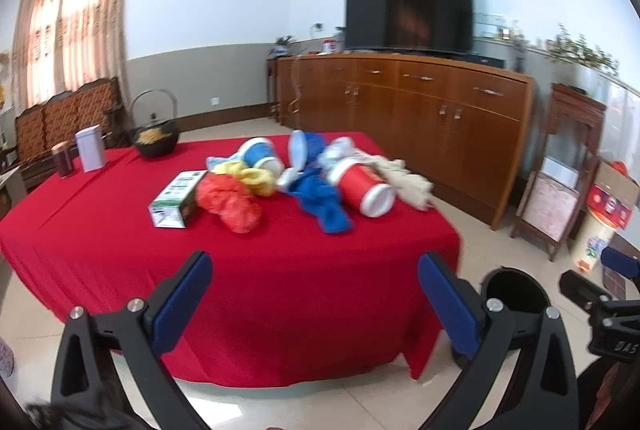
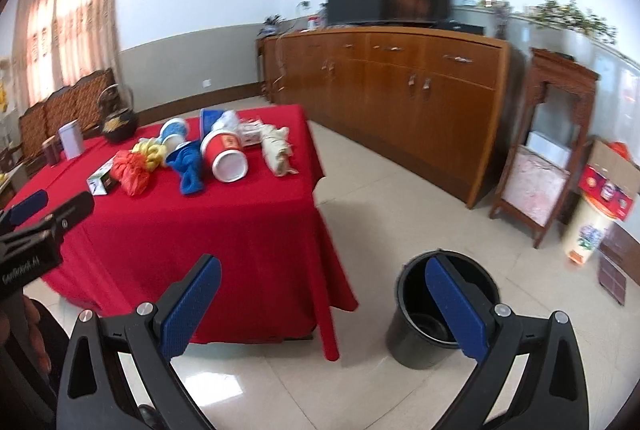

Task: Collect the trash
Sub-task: 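Grasp the red-and-white paper cup with the right tool while the left tool grasps the red plastic bag, then carry the cup and bag to the black bucket and open both tools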

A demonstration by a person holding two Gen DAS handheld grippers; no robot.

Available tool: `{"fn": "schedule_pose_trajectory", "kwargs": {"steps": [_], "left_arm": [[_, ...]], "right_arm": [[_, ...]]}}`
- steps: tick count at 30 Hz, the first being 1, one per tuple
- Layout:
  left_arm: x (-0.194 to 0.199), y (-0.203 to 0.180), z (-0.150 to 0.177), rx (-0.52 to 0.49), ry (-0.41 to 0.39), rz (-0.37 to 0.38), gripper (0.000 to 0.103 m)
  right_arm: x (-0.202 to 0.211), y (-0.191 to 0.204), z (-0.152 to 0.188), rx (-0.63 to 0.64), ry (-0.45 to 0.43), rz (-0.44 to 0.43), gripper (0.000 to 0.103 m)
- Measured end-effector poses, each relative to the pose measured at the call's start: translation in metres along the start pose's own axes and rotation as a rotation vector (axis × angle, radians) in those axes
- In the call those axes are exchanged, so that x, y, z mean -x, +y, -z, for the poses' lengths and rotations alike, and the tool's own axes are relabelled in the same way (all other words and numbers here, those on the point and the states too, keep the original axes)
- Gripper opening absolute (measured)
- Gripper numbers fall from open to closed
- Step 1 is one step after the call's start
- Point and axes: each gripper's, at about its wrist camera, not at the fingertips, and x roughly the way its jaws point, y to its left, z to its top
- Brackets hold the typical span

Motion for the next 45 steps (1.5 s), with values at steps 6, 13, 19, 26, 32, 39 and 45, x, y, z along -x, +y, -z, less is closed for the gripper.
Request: {"fn": "schedule_pose_trajectory", "kwargs": {"steps": [6,13,19,26,32,39,45], "left_arm": [[-0.032,0.042,-0.006,0.073,0.043,-0.076,0.103],[-0.071,0.067,-0.015,0.145,0.069,-0.126,0.103],[-0.110,0.073,-0.029,0.154,0.075,-0.139,0.102],[-0.154,0.086,-0.032,0.190,0.125,-0.159,0.094],[-0.179,0.089,-0.026,0.213,0.165,-0.156,0.090],[-0.195,0.092,-0.027,0.246,0.189,-0.144,0.075],[-0.192,0.093,-0.030,0.251,0.171,-0.090,0.042]], "right_arm": [[-0.033,0.025,-0.031,0.029,-0.038,-0.074,0.103],[-0.093,0.067,-0.071,0.104,-0.050,-0.142,0.103],[-0.151,0.095,-0.101,0.152,-0.023,-0.204,0.081],[-0.210,0.116,-0.106,0.215,0.042,-0.239,0.074],[-0.251,0.125,-0.096,0.251,0.102,-0.239,0.073],[-0.269,0.128,-0.092,0.254,0.131,-0.255,0.064],[-0.266,0.129,-0.094,0.253,0.115,-0.268,0.061]]}}
